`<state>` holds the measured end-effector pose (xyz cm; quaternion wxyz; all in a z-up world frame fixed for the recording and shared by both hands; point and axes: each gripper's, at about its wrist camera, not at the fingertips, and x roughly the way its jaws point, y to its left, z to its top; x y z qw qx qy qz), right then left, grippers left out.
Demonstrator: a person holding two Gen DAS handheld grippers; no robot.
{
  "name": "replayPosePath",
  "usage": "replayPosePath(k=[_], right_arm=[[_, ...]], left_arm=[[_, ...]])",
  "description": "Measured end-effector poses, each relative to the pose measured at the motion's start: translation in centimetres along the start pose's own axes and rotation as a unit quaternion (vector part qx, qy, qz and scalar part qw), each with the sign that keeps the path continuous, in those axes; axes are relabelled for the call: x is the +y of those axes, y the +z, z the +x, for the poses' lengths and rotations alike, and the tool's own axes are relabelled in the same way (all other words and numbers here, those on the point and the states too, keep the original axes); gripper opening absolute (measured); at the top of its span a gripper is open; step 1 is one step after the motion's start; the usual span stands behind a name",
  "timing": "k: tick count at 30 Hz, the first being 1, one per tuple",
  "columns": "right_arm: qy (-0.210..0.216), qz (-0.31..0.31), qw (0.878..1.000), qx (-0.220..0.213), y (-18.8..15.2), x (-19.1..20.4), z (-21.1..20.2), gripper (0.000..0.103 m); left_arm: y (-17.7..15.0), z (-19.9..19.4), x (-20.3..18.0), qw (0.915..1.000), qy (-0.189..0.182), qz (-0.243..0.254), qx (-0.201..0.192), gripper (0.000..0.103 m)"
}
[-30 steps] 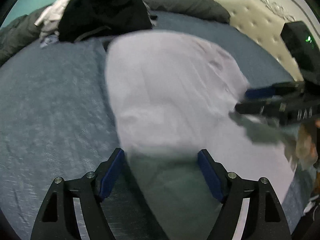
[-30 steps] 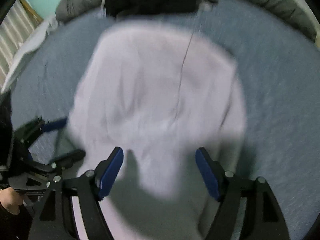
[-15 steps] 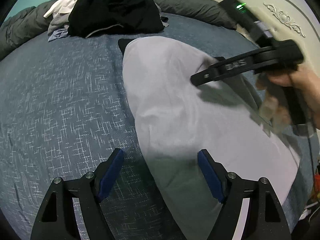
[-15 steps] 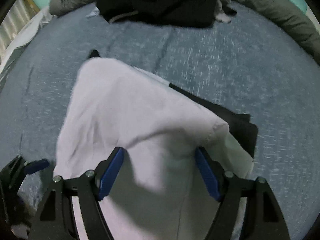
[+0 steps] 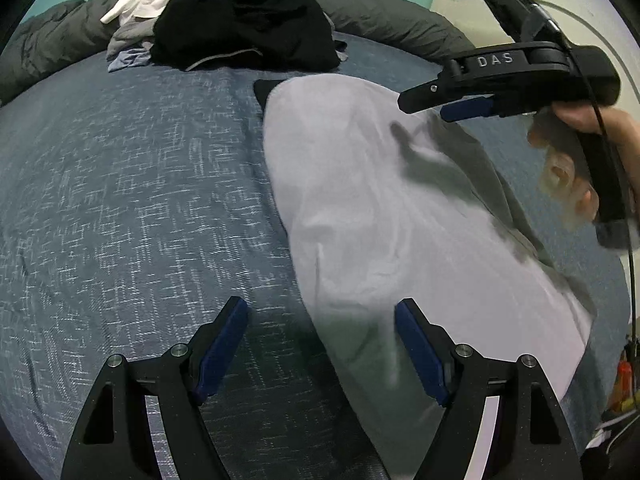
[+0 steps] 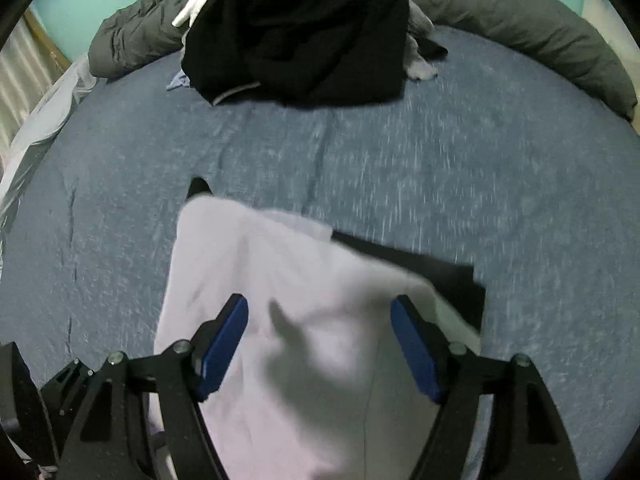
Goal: Fold clothes
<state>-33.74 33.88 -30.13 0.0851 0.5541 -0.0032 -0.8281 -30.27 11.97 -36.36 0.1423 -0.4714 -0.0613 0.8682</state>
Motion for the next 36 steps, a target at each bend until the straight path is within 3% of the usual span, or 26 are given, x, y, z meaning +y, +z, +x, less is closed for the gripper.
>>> replayPosePath(k=[8, 12, 17, 21, 25, 29, 36], right_arm=[[-0.016, -0.006, 0.998, 0.062, 0.4, -0.5, 6.3, 0.075], [-0.007, -0.016, 0.998, 0.059, 0.8, -0.9, 5.3, 0.076], [0.02, -0.006, 1.0, 0.01, -1.1, -2.8, -0.8, 0.075], [0.03, -0.003, 1.0, 0.001, -6.2, -4.1, -4.6, 0.075], [0.052, 0.024, 0.998, 0.007, -12.3, -6.2, -7.2, 0.075], [0.057, 0.063, 0.996, 0.013, -17.6, -8.6, -8.1, 0.075], [0.116, 0.167, 0.979, 0.021, -24.3, -11.6, -7.6, 0.075]], left_arm=[[-1.0, -0.2, 1.4, 0.9999, 0.001, -0.011, -0.004, 0.08], [-1.7, -0.6, 2.0, 0.9999, 0.0, -0.013, -0.004, 0.08], [-2.2, -1.7, 2.8, 0.9994, 0.01, -0.032, -0.012, 0.08], [-2.5, -3.0, 3.2, 0.9977, 0.002, -0.063, -0.026, 0.08], [-3.8, -4.4, 1.2, 0.9976, 0.012, -0.063, -0.028, 0.08], [-6.1, -5.4, -0.5, 0.9962, -0.006, -0.086, -0.011, 0.081], [-8.0, -5.0, -2.6, 0.9893, -0.048, -0.135, 0.025, 0.082]])
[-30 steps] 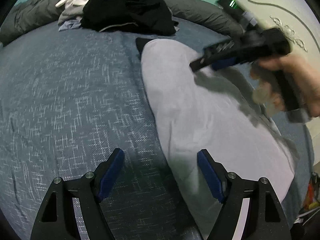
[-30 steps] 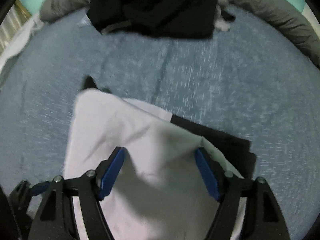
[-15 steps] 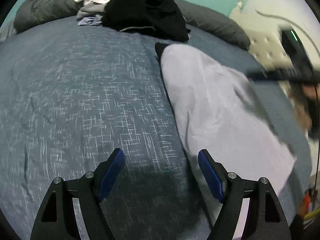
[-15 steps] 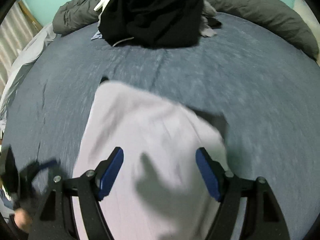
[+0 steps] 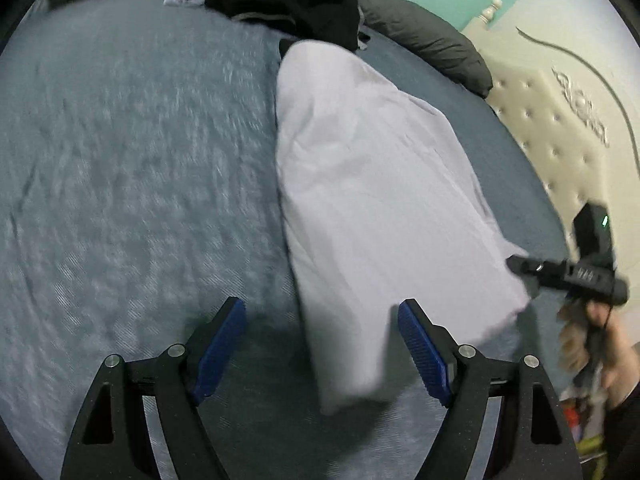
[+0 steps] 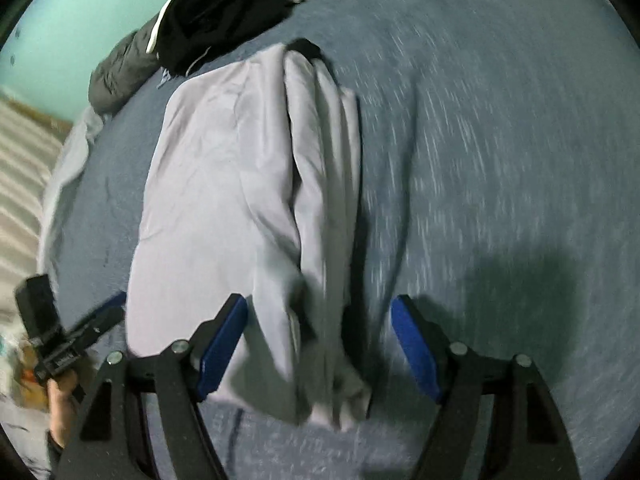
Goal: Fold clothes
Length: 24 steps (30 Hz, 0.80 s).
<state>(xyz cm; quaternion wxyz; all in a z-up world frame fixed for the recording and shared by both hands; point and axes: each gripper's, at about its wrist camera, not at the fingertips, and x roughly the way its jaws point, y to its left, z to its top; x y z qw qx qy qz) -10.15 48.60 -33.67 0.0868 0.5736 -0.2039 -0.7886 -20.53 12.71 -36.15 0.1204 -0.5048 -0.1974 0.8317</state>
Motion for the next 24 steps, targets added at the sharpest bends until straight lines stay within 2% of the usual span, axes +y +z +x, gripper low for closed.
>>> replayPosePath(k=[3, 9, 13, 16, 19, 22, 24], right_arm=[[-0.017, -0.003, 1.0, -0.003, -0.9, 0.3, 0.3, 0.068], [-0.045, -0.014, 0.999, -0.007, -2.8, 0.7, 1.1, 0.065], [-0.02, 0.014, 1.0, -0.012, -2.6, 0.2, 0.4, 0.066], [0.001, 0.033, 0.999, -0.038, -1.8, 0.2, -1.1, 0.066], [0.032, 0.047, 0.998, -0.019, -0.8, 0.5, -0.6, 0.066], [0.016, 0.028, 0.999, 0.027, -0.8, 1.8, 1.4, 0.068], [0.019, 0.031, 0.999, 0.031, -1.1, 1.9, 2.0, 0.068]], left_arm=[[-0.2, 0.2, -0.7, 0.9999, 0.011, -0.002, 0.004, 0.082], [-0.7, 0.5, -1.1, 0.9994, 0.032, 0.002, 0.015, 0.082], [-0.6, 0.3, -1.2, 0.9991, 0.041, 0.008, 0.013, 0.082], [-0.2, 0.5, -0.8, 0.9993, 0.034, -0.003, 0.015, 0.082], [0.0, 0.9, -0.2, 0.9993, 0.028, -0.018, 0.015, 0.082], [-0.1, 1.5, 0.5, 0.9992, 0.017, -0.03, 0.02, 0.082], [-0.3, 1.8, 0.6, 0.9991, 0.012, -0.033, 0.024, 0.082]])
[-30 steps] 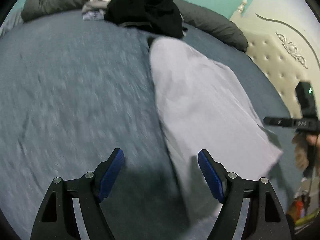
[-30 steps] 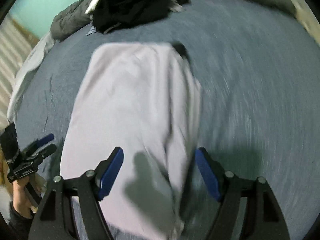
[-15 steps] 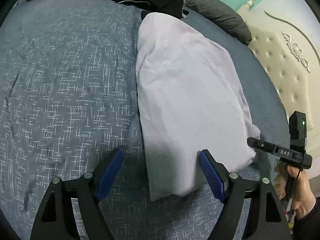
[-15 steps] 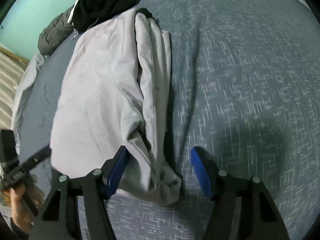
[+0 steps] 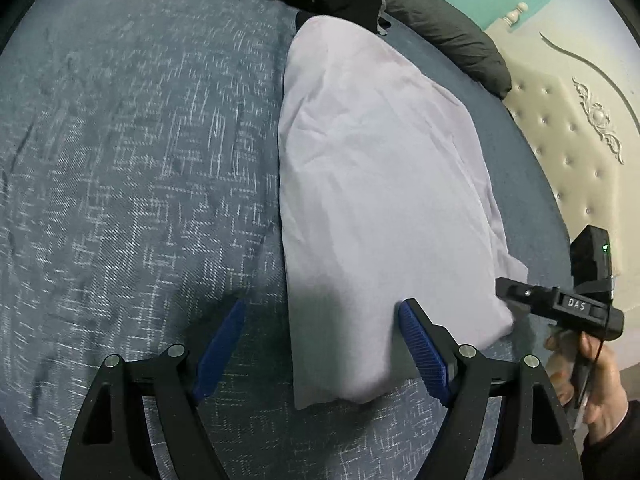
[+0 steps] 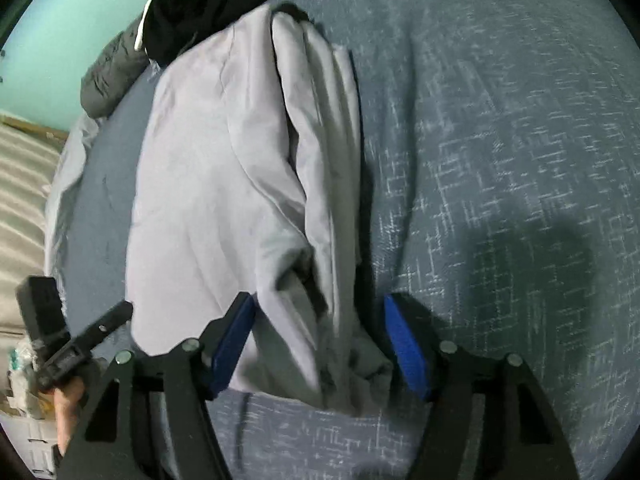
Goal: Fold clothes
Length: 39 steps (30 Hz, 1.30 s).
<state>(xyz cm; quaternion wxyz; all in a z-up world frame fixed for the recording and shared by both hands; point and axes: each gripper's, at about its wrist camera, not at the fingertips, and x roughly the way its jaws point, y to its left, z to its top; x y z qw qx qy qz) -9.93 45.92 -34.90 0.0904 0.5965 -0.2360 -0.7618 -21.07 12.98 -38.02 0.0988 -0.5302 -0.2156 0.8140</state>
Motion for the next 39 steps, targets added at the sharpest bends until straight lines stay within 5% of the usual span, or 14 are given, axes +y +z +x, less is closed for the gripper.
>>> replayPosePath(k=[8, 11, 29, 39], right_arm=[[-0.009, -0.019, 1.0, 0.017, -0.5, 1.2, 1.3, 0.063], [-0.016, -0.018, 1.0, 0.018, -0.4, 1.9, 1.1, 0.055], [0.002, -0.01, 0.997, 0.071, -1.5, 2.9, 0.7, 0.055], [0.05, -0.014, 0.997, 0.057, -0.1, 3.8, 2.6, 0.052]], left_arm=[[-1.1, 1.3, 0.1, 0.9993, -0.024, -0.001, 0.028, 0.082], [-1.0, 1.2, -0.6, 0.9988, -0.034, 0.007, 0.033, 0.069], [-0.8, 1.4, 0.0, 0.9983, -0.036, 0.014, 0.043, 0.07], [-0.8, 1.5, 0.5, 0.998, -0.039, 0.02, 0.046, 0.069]])
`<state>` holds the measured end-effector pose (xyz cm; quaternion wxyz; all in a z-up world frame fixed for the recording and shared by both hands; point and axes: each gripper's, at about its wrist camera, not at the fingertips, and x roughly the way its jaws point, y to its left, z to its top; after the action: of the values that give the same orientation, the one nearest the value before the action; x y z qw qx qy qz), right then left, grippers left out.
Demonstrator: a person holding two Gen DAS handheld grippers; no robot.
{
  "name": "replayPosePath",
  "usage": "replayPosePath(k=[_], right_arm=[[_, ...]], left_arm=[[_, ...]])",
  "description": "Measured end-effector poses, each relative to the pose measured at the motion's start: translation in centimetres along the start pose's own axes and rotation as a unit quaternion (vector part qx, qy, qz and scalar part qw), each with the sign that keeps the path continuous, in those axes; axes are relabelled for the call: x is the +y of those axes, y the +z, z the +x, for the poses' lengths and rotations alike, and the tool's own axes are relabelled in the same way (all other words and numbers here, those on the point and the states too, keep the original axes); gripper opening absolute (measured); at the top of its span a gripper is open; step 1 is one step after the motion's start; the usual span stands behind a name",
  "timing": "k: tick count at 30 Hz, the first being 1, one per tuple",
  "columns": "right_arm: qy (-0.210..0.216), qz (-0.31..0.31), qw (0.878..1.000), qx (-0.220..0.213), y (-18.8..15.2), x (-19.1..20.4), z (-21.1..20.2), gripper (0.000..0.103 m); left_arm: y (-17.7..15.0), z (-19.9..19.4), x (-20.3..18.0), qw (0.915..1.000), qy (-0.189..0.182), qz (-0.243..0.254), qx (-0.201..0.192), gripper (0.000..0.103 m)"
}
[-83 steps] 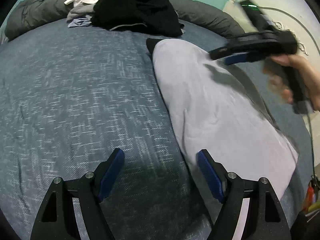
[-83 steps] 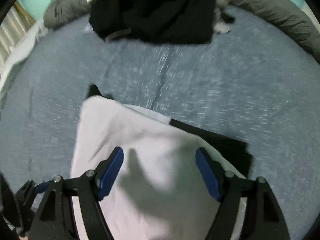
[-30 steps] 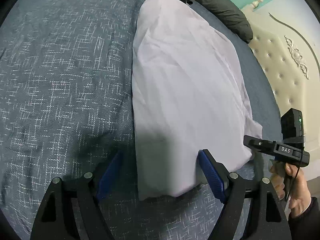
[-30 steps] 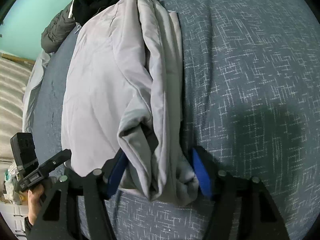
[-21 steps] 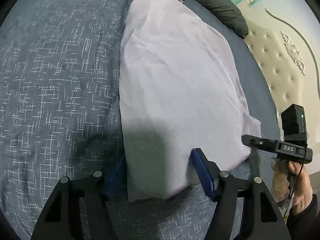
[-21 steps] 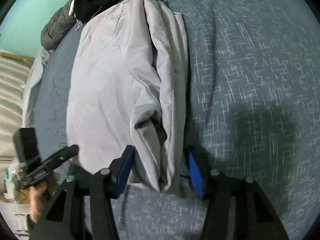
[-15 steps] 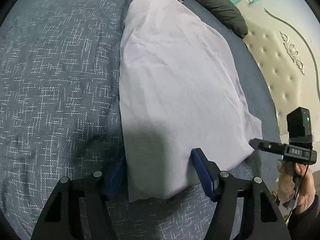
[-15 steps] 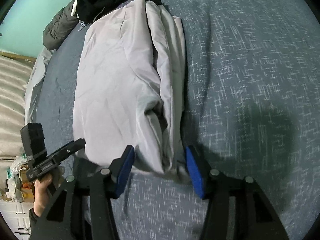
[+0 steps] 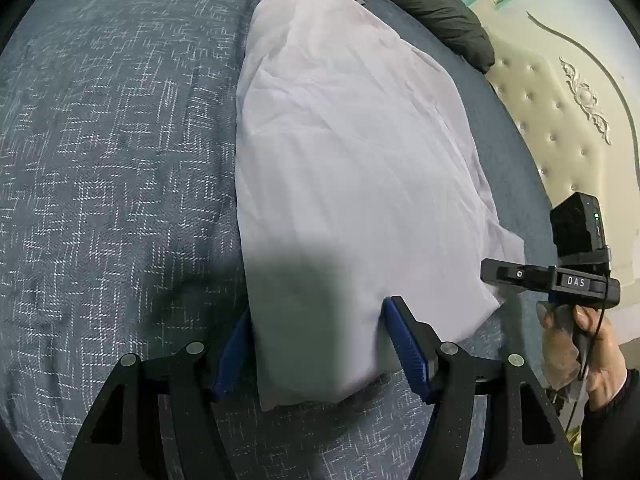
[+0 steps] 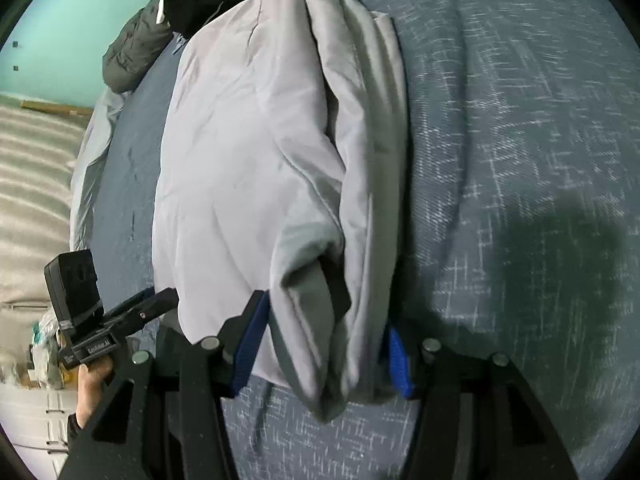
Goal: Fold clothes
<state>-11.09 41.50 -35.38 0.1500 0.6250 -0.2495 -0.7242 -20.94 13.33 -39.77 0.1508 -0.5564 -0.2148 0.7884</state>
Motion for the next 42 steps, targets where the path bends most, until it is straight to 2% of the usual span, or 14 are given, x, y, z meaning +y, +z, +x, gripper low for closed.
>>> replayPosePath(k=[3, 6, 9, 12, 17, 21, 26, 28, 30, 33, 38, 42], right_arm=[[0.011, -0.01, 1.0, -0.003, 0.4, 0.5, 0.6, 0.038], [0.02, -0.019, 1.0, -0.006, 0.9, 0.9, 1.2, 0.038], [0.019, -0.01, 1.0, -0.008, 2.0, 0.6, 1.4, 0.043], [0.011, -0.018, 1.0, -0.011, 2.5, -0.3, 0.8, 0.044], [-0.015, -0.052, 0.998, -0.017, 2.6, -0.4, 0.8, 0.04], [-0.007, -0.038, 0.999, -0.019, 2.8, -1.0, 1.8, 0.043], [-0.027, -0.057, 0.998, -0.031, 1.8, -1.1, 1.4, 0.039], [-0.037, -0.068, 0.996, -0.04, 1.9, -0.3, 1.4, 0.031], [-0.046, -0.085, 0.994, -0.05, 1.8, 0.3, 0.7, 0.021], [-0.059, -0.111, 0.99, -0.065, 1.7, 1.3, -0.4, 0.015], [-0.068, -0.148, 0.983, -0.083, 1.4, 3.0, -3.2, 0.011], [-0.074, -0.167, 0.978, -0.099, 0.3, 1.9, -7.1, 0.01]], left_arm=[[0.0, 0.1, 0.3, 1.0, -0.003, -0.001, 0.0, 0.069], [0.2, 0.8, 0.3, 1.0, 0.002, -0.005, 0.002, 0.069], [0.4, 1.3, 0.1, 0.9999, 0.01, -0.004, -0.001, 0.07], [0.4, 1.3, 0.4, 0.9999, 0.007, -0.01, -0.005, 0.07], [0.3, 1.4, 0.3, 0.9998, 0.021, 0.001, -0.006, 0.069], [0.4, 1.7, 0.8, 0.9999, 0.009, -0.002, -0.009, 0.072], [0.5, 2.1, 0.9, 0.9999, 0.011, 0.007, -0.005, 0.074], [0.5, 1.8, 0.5, 0.9996, 0.022, 0.013, -0.005, 0.07], [0.4, 1.3, 0.0, 0.9991, 0.034, 0.023, -0.011, 0.061], [0.3, 0.1, -0.8, 0.9981, 0.046, 0.033, -0.024, 0.047], [0.5, -2.3, -2.9, 0.9961, 0.052, 0.057, -0.041, 0.041], [2.0, -4.9, -4.9, 0.9936, 0.052, 0.077, -0.064, 0.039]])
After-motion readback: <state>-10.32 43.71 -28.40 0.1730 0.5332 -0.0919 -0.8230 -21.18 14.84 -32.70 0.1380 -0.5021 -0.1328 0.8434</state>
